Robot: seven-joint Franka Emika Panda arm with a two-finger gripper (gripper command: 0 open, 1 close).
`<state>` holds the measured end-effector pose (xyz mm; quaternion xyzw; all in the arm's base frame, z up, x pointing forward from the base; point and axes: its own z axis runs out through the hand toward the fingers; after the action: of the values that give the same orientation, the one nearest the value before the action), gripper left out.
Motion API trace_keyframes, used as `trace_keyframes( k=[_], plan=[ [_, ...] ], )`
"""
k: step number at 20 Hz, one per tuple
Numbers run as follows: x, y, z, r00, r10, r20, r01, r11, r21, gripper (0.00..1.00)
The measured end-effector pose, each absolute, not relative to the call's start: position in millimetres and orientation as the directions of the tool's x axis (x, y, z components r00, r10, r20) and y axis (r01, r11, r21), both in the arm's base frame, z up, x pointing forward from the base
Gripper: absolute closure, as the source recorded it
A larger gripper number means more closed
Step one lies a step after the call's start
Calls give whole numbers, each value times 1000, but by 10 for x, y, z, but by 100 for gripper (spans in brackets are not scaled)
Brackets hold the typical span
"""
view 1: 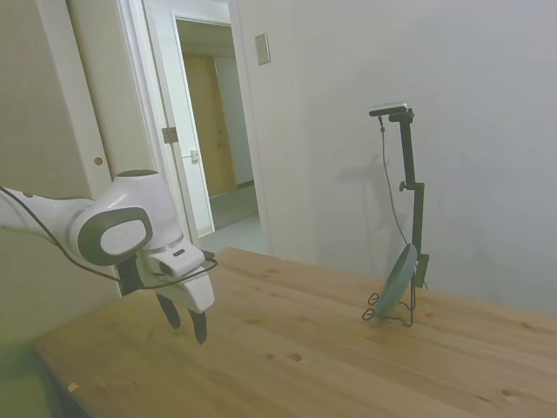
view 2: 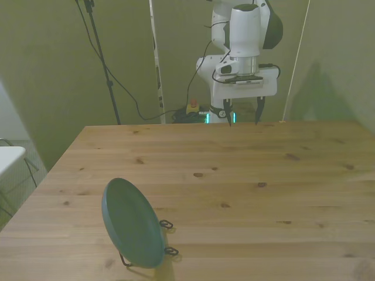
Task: Unload the plate
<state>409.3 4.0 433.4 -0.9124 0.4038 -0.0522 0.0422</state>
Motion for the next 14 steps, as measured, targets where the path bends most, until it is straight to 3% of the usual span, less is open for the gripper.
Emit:
trace_keyframes(
  k=[3, 9, 14],
  plan=[
    [4102, 7, 4350, 664, -744, 74, -736, -668, -110, 0],
    [4343, -598, 4902, 537, -833, 134, -822, -552, -138, 0],
    [4813, -1222, 5125, 422, -895, 146, -883, -442, -157, 0]
  ],
)
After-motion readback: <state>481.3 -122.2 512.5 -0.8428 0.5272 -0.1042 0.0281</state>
